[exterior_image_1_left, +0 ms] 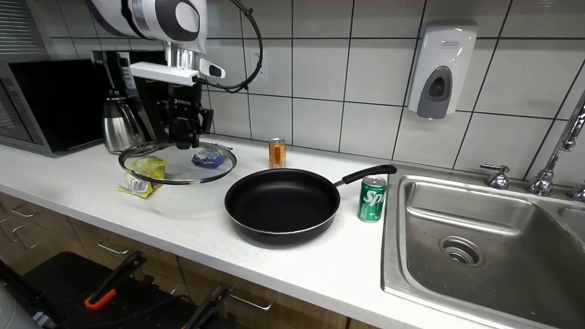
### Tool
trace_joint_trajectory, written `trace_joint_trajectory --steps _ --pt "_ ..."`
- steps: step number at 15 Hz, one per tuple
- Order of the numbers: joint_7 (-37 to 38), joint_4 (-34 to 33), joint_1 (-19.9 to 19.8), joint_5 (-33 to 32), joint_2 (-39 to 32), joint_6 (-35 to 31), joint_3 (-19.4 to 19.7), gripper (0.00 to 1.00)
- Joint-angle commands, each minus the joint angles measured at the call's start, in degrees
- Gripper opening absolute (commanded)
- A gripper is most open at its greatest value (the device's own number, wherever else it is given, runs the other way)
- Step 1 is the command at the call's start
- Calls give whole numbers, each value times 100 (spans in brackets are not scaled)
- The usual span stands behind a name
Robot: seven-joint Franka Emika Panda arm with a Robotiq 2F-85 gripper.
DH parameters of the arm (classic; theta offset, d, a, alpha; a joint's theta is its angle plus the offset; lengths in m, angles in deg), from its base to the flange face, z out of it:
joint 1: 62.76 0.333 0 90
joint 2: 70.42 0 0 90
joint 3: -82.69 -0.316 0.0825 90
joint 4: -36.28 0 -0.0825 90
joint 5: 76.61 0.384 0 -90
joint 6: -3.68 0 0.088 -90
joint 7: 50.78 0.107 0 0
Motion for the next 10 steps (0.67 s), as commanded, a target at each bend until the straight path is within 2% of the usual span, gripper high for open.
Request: trace_joint_trajectory --steps 1,10 --pt "-233 -243 -32 52 -241 -17 -77 39" --pt "-413 -254 -67 70 -659 -267 -137 39"
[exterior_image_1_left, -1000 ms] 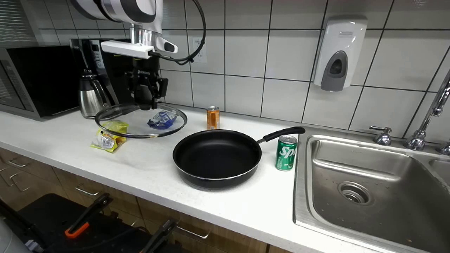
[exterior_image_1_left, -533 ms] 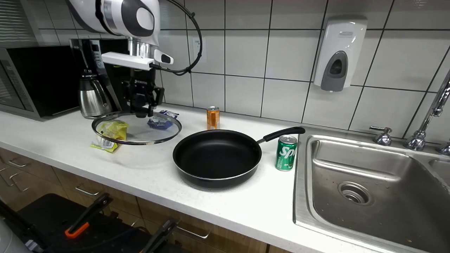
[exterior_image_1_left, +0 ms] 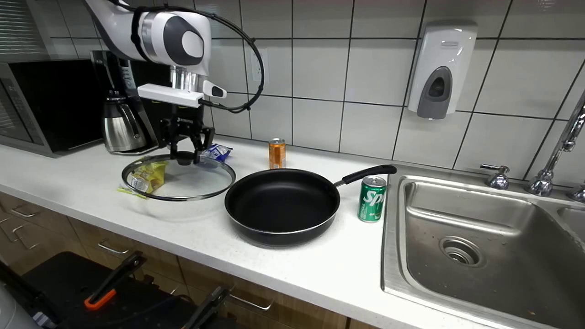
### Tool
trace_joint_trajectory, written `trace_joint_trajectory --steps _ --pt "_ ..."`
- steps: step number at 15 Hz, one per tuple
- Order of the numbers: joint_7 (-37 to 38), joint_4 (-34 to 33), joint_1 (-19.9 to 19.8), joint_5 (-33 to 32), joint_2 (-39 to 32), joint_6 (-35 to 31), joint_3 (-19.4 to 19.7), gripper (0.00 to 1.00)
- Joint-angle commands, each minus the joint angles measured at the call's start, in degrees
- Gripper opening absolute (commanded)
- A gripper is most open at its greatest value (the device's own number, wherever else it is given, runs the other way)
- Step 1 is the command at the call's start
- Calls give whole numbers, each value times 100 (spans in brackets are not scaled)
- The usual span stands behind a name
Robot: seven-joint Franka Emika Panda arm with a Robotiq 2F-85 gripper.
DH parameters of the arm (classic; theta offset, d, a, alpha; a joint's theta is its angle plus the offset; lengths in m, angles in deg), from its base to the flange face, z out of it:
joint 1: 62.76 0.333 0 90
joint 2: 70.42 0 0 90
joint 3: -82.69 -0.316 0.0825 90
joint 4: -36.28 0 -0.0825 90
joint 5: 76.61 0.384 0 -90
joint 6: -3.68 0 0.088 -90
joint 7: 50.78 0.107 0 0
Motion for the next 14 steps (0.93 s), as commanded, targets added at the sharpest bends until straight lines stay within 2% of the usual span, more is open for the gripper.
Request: trace_joint_trajectory --steps 1,14 --pt "-130 -183 -59 13 -70 43 -69 39" --pt "405 -347 107 -974 -411 181 39 39"
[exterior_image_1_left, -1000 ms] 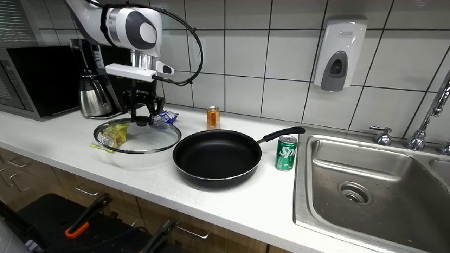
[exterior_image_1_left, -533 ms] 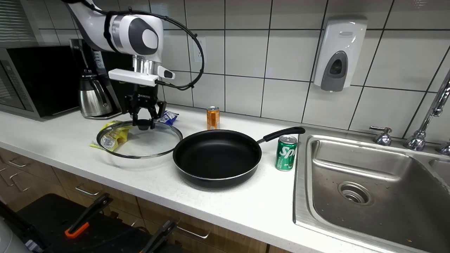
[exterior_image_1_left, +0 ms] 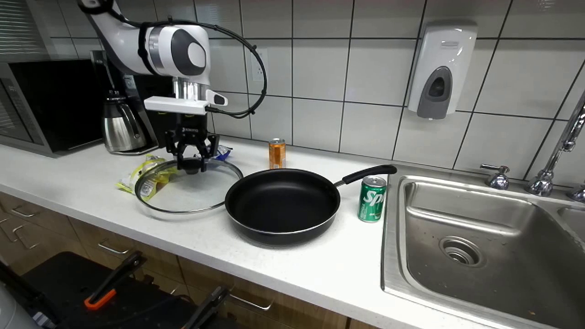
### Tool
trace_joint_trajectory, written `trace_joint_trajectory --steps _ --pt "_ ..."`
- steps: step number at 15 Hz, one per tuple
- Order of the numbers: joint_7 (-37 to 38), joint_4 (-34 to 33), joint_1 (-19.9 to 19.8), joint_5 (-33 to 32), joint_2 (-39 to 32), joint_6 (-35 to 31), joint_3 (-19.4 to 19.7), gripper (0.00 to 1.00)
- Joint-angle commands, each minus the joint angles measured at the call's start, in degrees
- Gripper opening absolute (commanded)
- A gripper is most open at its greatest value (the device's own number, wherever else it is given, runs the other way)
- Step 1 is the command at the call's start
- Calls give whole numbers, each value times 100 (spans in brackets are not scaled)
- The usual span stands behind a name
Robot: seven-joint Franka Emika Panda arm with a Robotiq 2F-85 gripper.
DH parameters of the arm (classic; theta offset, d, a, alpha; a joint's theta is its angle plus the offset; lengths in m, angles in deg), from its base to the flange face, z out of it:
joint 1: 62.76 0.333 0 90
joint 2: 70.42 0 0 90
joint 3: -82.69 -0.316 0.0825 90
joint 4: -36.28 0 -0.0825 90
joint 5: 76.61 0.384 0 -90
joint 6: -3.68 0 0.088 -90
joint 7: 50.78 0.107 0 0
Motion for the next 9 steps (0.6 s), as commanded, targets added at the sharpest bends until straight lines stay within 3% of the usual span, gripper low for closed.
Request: trace_joint_trajectory --steps 1,9 --pt "293 -205 96 -312 -43 240 39 39" --pt "667 -304 249 -756 -251 293 123 39"
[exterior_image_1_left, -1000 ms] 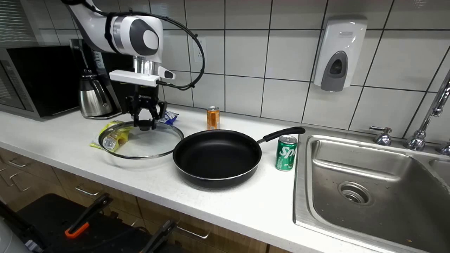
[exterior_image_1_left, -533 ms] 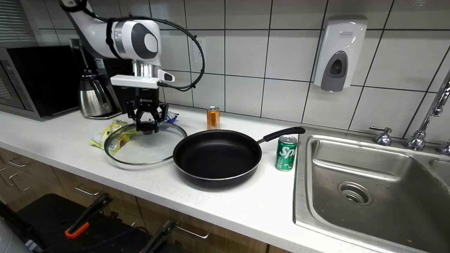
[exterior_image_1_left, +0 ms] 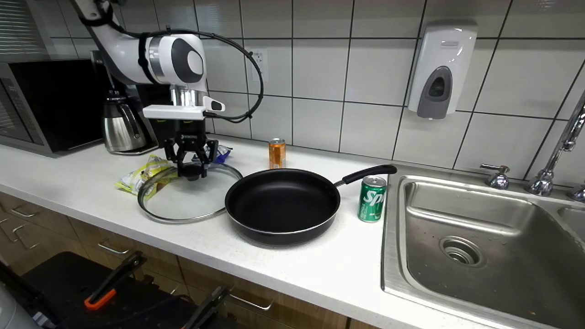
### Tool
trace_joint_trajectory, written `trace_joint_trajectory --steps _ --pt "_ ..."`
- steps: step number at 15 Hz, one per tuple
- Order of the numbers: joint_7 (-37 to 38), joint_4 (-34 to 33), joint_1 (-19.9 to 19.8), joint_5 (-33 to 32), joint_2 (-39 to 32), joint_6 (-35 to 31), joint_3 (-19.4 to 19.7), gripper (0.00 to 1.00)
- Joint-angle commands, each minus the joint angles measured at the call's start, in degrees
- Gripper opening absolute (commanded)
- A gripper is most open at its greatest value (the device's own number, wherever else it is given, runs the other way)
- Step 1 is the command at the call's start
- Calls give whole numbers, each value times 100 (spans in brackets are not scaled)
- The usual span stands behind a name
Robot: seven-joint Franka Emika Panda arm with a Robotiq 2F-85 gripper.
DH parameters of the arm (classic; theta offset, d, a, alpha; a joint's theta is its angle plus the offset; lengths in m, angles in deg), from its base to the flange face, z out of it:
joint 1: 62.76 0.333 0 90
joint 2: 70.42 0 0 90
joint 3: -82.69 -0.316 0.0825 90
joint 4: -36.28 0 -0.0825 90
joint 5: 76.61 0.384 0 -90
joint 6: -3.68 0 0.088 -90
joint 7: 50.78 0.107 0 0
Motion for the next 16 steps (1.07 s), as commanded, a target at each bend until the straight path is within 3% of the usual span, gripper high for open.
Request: trace_joint_trajectory --steps 1,4,12,13,16 --pt "451 -221 151 -467 13 301 152 39" --pt "640 -278 198 -659 -41 362 214 39" --pt "509 -390 135 -447 -164 393 138 39" --pt "494 -409 126 -411 -176 411 126 89" --pt "412 -483 94 -302 -110 505 78 99"
